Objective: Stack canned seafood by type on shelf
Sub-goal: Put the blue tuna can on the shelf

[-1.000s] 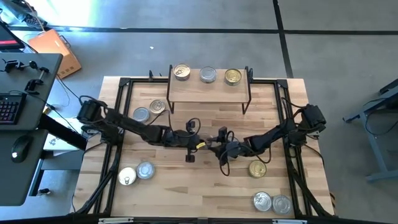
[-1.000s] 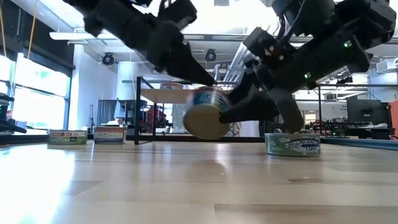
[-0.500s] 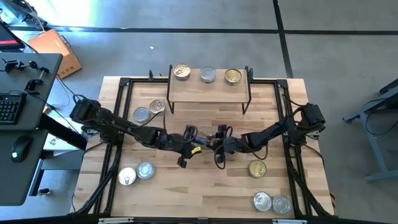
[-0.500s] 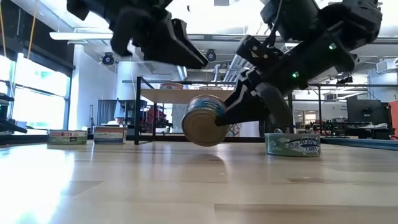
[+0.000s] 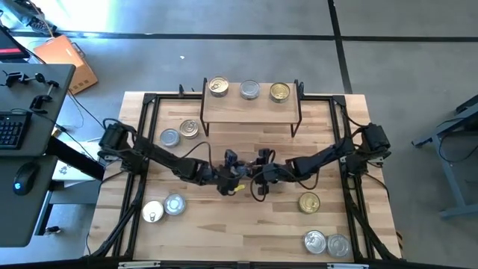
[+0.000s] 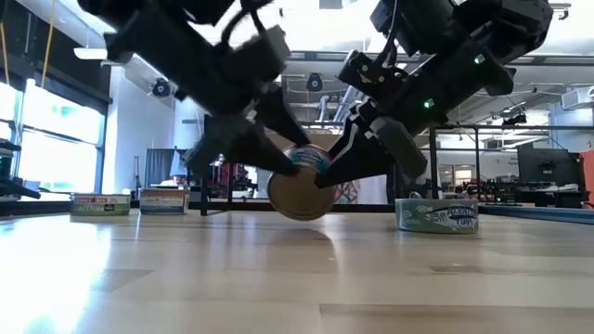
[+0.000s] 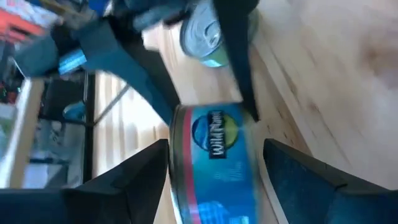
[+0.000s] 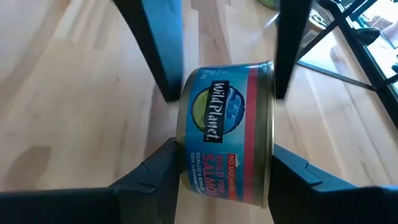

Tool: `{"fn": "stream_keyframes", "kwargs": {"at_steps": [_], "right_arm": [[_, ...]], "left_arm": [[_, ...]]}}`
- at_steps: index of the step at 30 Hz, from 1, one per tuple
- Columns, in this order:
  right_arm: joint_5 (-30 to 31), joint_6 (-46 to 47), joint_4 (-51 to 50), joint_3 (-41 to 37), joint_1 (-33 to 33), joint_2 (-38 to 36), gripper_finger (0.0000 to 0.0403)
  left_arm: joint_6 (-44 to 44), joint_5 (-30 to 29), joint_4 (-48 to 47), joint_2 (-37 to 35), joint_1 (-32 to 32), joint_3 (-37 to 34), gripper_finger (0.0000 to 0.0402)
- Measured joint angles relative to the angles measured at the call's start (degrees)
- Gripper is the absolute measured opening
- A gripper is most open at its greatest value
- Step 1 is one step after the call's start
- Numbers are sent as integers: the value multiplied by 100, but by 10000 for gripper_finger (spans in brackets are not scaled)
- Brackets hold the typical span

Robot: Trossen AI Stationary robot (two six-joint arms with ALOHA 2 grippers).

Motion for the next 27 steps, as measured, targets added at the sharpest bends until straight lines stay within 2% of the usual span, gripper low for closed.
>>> {"fn": "stream_keyframes", "kwargs": {"at_steps": [5,11,14,17,19,21,25,27], "right_arm": [[-64,13,3,0,4,0,164],[-40,-17,-20,0,4,0,164],[-28,-15,-22,0,4,0,166],[-63,117,-137,2,4,-39,219],[55,399,-410,2,9,-153,263],[298,817,-700,3,27,-278,294],[685,1254,-891,-100,172,-471,312],[851,1379,-884,-143,282,-516,314]], "left_arm": [[-358,212,21,103,152,0,242],[-578,513,18,103,255,0,176],[-600,522,-5,103,254,0,175],[-675,469,-52,96,208,9,175],[-699,195,-290,55,97,-4,175],[-596,-424,-667,-98,-56,-4,175],[-459,-1909,-1382,-723,-268,-4,175],[-464,-2192,-1620,-1115,-279,-4,175]]}}
